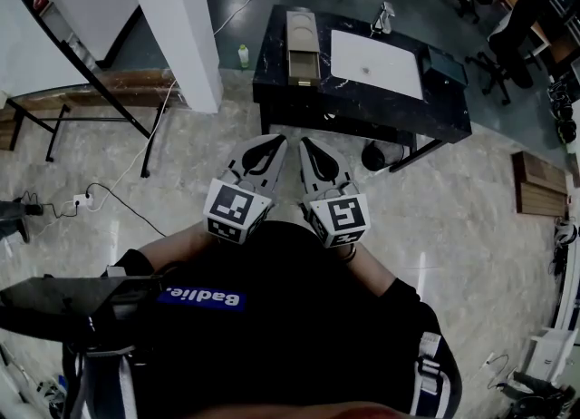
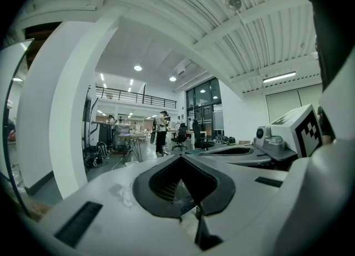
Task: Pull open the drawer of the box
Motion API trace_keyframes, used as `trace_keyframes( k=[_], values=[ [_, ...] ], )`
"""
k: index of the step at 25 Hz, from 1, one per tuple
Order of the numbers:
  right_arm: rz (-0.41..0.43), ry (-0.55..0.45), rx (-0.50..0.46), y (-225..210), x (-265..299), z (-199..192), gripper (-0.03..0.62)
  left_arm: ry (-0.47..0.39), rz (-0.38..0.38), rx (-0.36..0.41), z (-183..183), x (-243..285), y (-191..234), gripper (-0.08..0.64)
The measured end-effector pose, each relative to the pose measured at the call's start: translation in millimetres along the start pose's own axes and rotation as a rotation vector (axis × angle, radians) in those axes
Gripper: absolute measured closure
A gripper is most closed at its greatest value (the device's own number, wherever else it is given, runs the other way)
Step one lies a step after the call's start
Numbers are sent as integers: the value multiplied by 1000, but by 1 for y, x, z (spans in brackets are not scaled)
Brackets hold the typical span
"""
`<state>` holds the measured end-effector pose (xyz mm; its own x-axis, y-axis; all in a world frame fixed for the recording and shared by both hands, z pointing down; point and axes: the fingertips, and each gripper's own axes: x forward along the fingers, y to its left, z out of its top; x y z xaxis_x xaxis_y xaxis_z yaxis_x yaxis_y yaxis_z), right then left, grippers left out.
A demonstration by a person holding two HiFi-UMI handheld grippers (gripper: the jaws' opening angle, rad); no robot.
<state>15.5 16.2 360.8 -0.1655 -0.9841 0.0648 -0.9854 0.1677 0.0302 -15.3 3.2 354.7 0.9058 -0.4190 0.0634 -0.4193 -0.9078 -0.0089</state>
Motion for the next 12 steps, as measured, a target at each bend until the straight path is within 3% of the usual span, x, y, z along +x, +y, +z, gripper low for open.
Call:
trace_keyframes(
  k=[12],
  values=[
    [9,7,5,-1,8,-3,592,6,7,-13,-4,3,6,565]
  ],
)
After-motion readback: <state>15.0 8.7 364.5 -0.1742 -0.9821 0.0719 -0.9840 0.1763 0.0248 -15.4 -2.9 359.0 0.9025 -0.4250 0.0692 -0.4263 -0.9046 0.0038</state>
